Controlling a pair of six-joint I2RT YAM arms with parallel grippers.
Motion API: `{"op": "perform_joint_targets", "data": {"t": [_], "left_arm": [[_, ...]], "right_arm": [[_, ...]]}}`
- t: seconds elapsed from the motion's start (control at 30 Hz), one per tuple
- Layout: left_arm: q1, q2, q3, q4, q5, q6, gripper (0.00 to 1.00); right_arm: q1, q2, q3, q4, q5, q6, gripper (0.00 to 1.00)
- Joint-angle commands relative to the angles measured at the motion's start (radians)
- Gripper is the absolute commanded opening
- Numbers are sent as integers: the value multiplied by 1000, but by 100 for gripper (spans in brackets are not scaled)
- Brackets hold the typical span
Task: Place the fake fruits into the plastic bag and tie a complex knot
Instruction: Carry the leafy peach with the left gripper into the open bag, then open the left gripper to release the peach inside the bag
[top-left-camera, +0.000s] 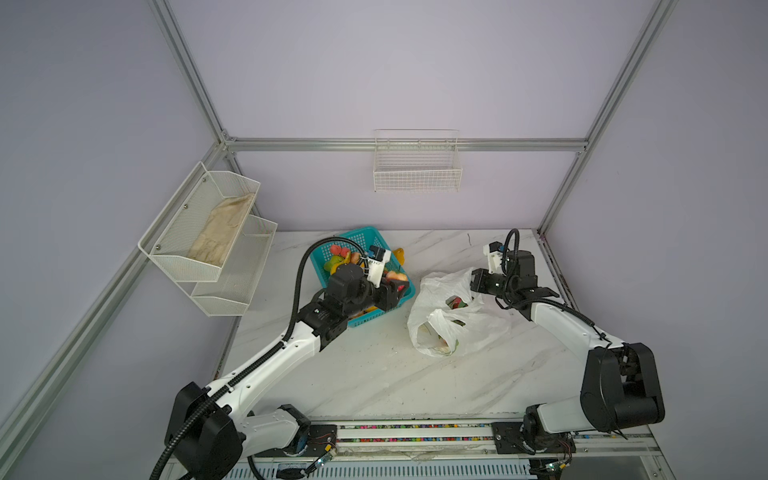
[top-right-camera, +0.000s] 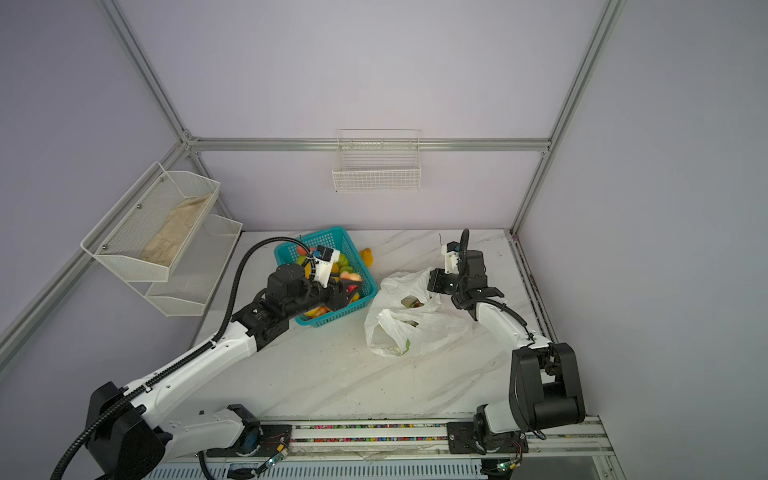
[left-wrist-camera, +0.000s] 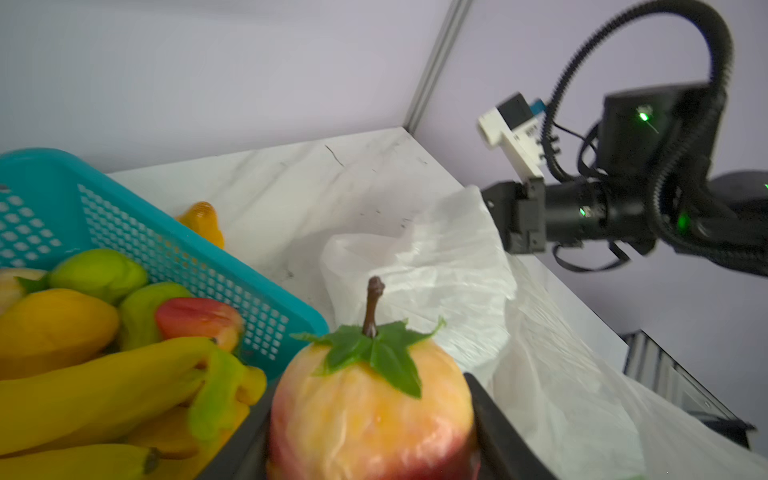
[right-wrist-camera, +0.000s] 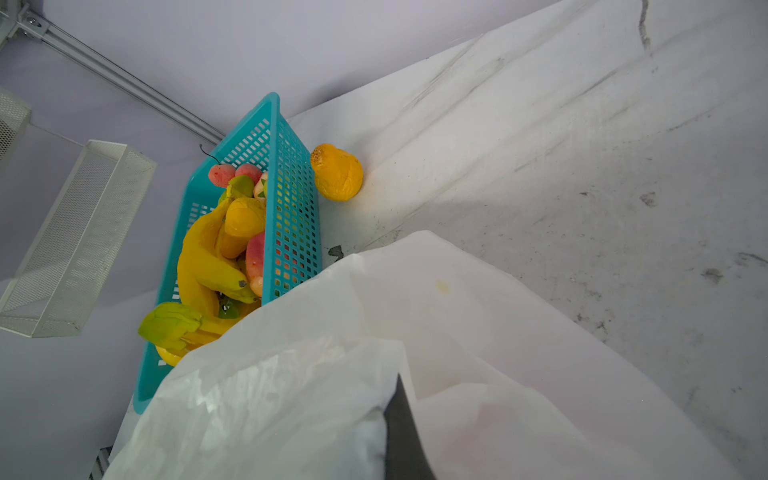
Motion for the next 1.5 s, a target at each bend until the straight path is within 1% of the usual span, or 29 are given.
{"op": "perform_joint_targets", "data": {"t": [0.0,0.1,0.2,0.3,0.33,0.43,0.5,0.57,0.67,0.77,0.93,1.13,1.33,1.4,1.47], "left_arm": [[-90,-7,-63,87,43,-29,38],[-175,56,-41,102,48,-18,38],[-249,140,14,117,58,10,38],[-292,252,72,120,76,24,38],[-303,282,89,117,78,28,38],[-326,348,136,125,72,43,41],[-333,388,162,127,44,52,44],[-334,429,188,130,-12,52,45],[-335,488,221,133,-105,51,49],[-334,524,246,136,-149,50,56],[-334,503,233,156,-87,70,72],[-316,396,129,219,37,81,82],[-274,256,43,181,117,97,84],[-254,214,20,154,123,103,84],[-233,144,2,118,105,102,83]], "right_arm": [[-3,-35,40,-7,-22,-8,0],[-1,-43,39,-9,-22,-5,0],[-3,-54,35,-9,-25,4,0],[-2,-55,35,-22,-36,8,0],[-2,-87,35,-27,-40,9,0],[-2,-117,32,-29,-62,21,0],[-2,-131,28,-19,-89,38,0],[-2,-142,21,-9,-111,51,0],[-2,-151,11,-10,-100,51,0],[-1,-146,9,-31,-81,26,0],[-2,-144,12,-44,-51,13,0],[-2,-125,26,-49,-39,8,0],[-1,-108,36,-50,-20,6,0],[-2,-102,39,-48,-13,3,0],[-2,-96,44,-45,-6,0,0]]}}
